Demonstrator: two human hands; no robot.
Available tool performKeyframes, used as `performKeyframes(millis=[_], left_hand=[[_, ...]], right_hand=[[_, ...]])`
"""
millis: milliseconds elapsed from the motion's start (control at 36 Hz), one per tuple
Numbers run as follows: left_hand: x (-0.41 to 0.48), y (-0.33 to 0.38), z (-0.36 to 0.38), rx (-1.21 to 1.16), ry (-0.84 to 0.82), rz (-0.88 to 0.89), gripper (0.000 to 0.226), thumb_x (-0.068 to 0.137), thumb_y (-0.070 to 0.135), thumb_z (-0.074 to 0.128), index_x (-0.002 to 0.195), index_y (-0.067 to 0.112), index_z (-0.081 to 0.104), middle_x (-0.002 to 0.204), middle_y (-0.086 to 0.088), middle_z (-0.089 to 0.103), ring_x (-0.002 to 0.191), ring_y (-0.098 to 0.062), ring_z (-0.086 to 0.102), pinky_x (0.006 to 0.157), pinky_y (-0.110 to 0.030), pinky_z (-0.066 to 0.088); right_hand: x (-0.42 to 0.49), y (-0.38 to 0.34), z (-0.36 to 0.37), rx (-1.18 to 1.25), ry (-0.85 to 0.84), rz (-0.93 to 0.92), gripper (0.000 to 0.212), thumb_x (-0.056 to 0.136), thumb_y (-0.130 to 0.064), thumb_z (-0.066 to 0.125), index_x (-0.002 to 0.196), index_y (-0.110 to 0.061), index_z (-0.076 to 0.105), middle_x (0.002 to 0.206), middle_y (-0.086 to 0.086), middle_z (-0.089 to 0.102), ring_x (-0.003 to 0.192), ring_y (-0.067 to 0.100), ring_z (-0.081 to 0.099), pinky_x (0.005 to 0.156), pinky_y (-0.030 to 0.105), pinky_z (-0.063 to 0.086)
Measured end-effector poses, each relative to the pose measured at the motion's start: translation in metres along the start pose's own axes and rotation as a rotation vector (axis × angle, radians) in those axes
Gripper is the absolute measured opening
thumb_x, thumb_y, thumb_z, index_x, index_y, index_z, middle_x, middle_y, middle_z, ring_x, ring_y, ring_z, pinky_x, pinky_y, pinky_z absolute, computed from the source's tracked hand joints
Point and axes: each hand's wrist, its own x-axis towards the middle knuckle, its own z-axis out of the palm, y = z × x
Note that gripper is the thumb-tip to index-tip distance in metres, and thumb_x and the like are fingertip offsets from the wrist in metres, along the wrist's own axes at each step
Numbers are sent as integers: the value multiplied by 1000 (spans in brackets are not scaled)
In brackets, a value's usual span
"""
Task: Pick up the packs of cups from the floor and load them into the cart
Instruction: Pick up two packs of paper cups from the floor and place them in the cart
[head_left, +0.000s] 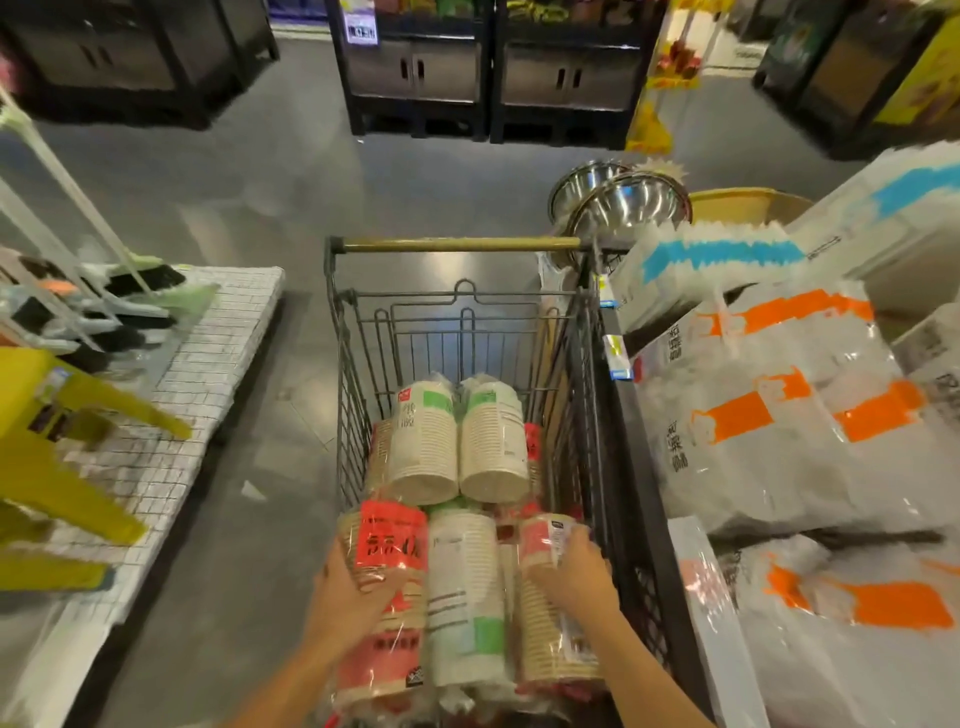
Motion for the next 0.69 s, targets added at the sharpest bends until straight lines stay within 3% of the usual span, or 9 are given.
performKeyframes(millis=[139, 306, 500, 694], left_hand=[[16, -15, 5, 47, 4, 5, 120, 43, 89, 73, 142, 36, 32, 123, 6, 63, 115, -23, 63, 98, -57, 51], [-13, 30, -6, 121, 11, -28, 127, 44, 81, 79, 147, 26, 28, 133, -4, 55, 124, -26, 54, 104, -58, 45], [-22, 48, -18, 299, 59, 66, 116, 70, 69, 73, 157, 27, 8, 156, -13, 32, 140, -36, 39, 109, -61, 38], [-34, 63, -41, 561, 65, 388, 77, 78, 70, 56, 143, 34, 36, 139, 5, 53, 127, -20, 52, 100, -46, 47]], right_hand=[[3, -2, -3, -60, -18, -25, 104, 87, -50, 67, 160, -7, 8, 155, 13, 37, 140, 38, 38, 113, 53, 39], [1, -4, -5, -119, -32, -59, 98, 93, -50, 63, 161, -9, 5, 161, 16, 27, 144, 40, 34, 115, 51, 38], [-11, -17, -9, -101, 31, -113, 71, 91, -57, 53, 146, -15, 39, 144, 11, 47, 125, 32, 54, 103, 50, 50], [-50, -39, -26, -143, 99, -217, 48, 92, -41, 48, 134, -17, 50, 127, 5, 60, 114, 28, 60, 96, 45, 53]])
